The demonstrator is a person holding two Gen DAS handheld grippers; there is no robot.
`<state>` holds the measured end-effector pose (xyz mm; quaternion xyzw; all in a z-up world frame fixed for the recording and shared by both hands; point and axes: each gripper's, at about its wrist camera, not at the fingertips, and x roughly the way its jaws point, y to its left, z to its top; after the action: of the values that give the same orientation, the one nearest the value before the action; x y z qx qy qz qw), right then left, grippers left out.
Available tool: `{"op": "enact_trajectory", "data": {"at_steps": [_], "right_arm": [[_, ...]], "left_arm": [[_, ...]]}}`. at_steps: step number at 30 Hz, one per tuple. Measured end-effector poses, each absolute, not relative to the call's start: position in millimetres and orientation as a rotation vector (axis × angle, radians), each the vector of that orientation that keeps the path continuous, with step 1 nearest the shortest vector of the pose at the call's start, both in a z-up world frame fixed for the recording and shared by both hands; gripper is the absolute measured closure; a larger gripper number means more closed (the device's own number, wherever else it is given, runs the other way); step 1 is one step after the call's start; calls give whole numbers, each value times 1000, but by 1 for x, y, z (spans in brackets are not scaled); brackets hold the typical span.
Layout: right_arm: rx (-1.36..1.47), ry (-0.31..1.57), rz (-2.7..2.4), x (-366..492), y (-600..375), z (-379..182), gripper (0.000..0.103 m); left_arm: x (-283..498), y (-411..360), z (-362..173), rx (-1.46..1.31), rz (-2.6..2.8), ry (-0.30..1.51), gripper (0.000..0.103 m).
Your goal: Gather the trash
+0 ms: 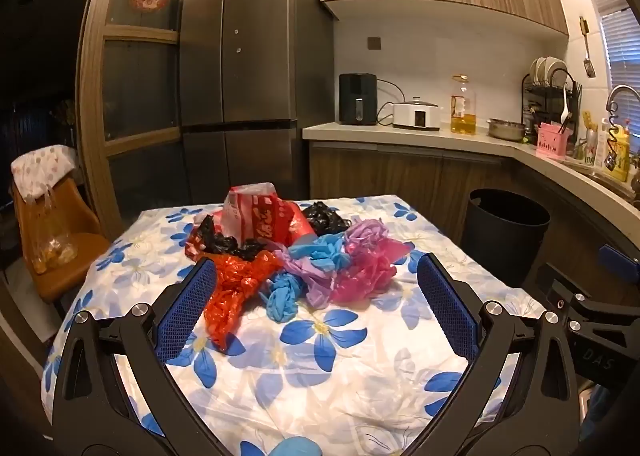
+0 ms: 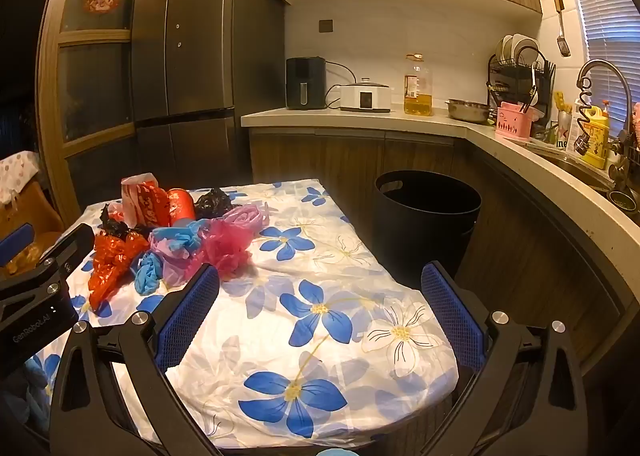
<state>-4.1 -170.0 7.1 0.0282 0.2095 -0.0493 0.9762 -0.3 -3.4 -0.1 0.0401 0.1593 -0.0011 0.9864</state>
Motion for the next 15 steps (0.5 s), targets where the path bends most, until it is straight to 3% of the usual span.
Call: {"op": "enact_trajectory", "data": {"at_steps": [15], "right_arm": [[59, 424, -98, -4, -170, 8, 5]], "left_arm": [[-2, 3, 1, 18, -24, 323, 4]]}}
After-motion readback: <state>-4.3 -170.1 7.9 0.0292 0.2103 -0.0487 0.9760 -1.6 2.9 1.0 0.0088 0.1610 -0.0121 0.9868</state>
